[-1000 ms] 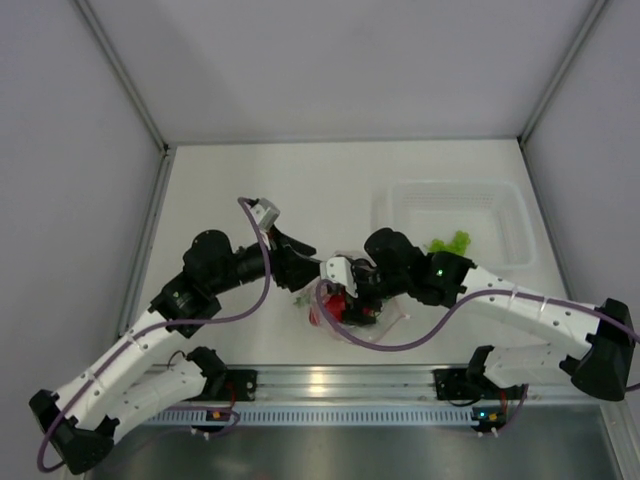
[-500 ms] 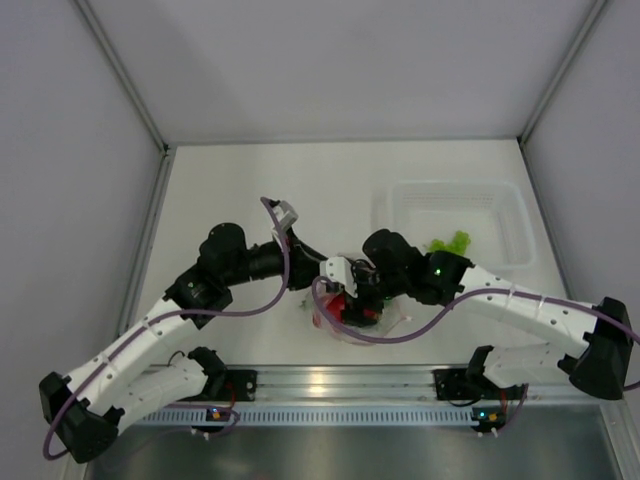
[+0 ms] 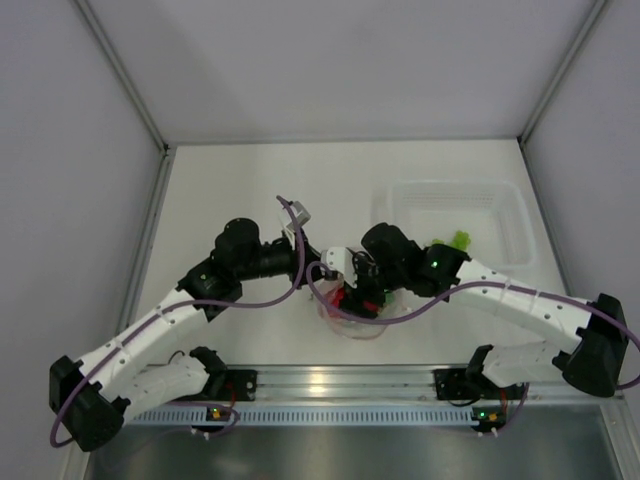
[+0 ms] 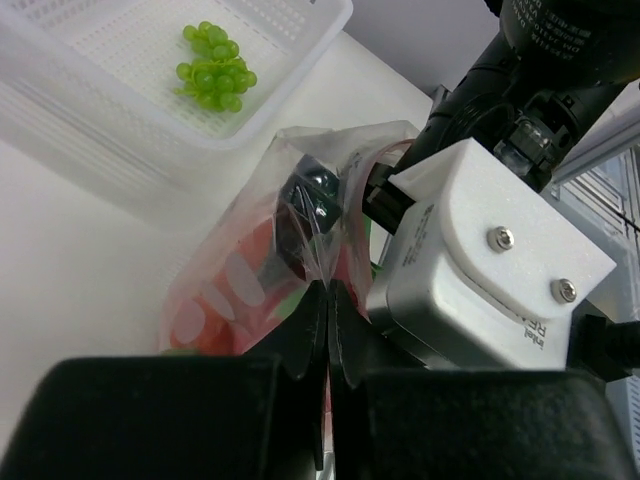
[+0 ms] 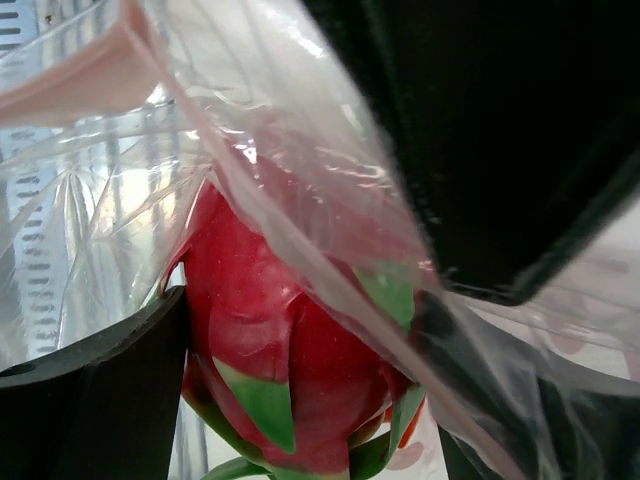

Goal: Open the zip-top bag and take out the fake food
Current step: Pick up the fake fruit from the zipper food storage bag.

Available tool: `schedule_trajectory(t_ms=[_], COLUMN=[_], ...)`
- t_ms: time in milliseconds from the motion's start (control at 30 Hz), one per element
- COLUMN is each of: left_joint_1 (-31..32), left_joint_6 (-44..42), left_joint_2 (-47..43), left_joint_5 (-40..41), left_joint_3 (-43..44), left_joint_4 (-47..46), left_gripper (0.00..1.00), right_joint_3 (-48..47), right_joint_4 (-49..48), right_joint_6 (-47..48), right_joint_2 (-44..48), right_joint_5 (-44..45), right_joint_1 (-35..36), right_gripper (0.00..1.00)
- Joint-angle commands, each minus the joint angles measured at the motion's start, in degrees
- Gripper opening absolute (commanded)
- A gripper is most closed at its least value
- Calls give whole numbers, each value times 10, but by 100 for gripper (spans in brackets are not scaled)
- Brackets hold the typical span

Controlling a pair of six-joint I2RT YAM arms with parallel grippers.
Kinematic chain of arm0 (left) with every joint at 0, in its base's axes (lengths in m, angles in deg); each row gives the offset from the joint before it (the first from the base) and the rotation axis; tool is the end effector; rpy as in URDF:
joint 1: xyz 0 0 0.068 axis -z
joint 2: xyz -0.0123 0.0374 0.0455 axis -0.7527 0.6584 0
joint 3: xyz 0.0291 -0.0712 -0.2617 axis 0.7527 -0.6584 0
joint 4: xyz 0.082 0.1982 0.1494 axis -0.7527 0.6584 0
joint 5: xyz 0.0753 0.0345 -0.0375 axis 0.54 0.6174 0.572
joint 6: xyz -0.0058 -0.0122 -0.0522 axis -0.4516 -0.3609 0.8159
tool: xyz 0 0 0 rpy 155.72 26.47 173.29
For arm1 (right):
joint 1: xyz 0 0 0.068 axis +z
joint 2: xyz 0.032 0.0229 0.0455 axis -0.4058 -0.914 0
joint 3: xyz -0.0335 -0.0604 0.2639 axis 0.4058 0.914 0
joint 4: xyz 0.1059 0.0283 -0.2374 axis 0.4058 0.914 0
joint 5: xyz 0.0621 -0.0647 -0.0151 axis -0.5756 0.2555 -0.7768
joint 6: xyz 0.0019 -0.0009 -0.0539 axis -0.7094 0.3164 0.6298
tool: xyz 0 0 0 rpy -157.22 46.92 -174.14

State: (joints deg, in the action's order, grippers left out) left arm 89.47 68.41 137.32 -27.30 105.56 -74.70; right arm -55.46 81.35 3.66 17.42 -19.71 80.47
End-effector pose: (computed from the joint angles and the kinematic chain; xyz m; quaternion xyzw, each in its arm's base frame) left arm 0.1547 -0.1586 0.3274 0.3069 0.7029 -0.4975 0.4053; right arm 0.1333 0.2233 0.2958 -0.6378 0.6636 0.2539 0.2972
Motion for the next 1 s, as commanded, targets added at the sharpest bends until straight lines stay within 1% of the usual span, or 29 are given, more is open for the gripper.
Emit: schedule_trajectory(t_ms=[0, 100, 133, 267, 300, 333, 600, 700, 833, 967], left_joint_1=[9, 9, 9, 9, 9, 9, 8, 8, 8, 8], left_joint_6=[-5, 5, 15, 41, 45, 58, 118, 133, 145, 153], left_joint_2=[0, -8, -12, -19, -22, -22, -60, -64, -42, -25], left_joint_5=[-36, -18, -7, 53, 84, 97, 223, 237, 251, 274], left_joint_3=[14, 16, 15, 13, 12, 6, -33, -48, -44, -49], left_joint_4=[-16, -24, -43, -61, -64, -80, -135, -163, -163, -163], left_gripper=[0, 0, 0, 0, 0, 0, 0, 0, 0, 0], right_joint_3=[-46, -38, -37, -31, -28, -25, 10, 11, 1, 7], right_joint_4=[-52, -49, -48, -45, -41, -41, -28, -20, -5, -29], right_joint_6=[-23, -23, -23, -26, -27, -29, -37, -39, -21, -7], right_joint_2=[3, 0, -3, -9, -11, -14, -24, -26, -24, 9], right_joint_5=[14, 15, 14, 6, 0, -1, 14, 7, 10, 2], right_joint_1=[-13, -13, -13, -12, -12, -10, 12, 22, 59, 83], right_gripper=[0, 0, 0, 0, 0, 0, 0, 0, 0, 0])
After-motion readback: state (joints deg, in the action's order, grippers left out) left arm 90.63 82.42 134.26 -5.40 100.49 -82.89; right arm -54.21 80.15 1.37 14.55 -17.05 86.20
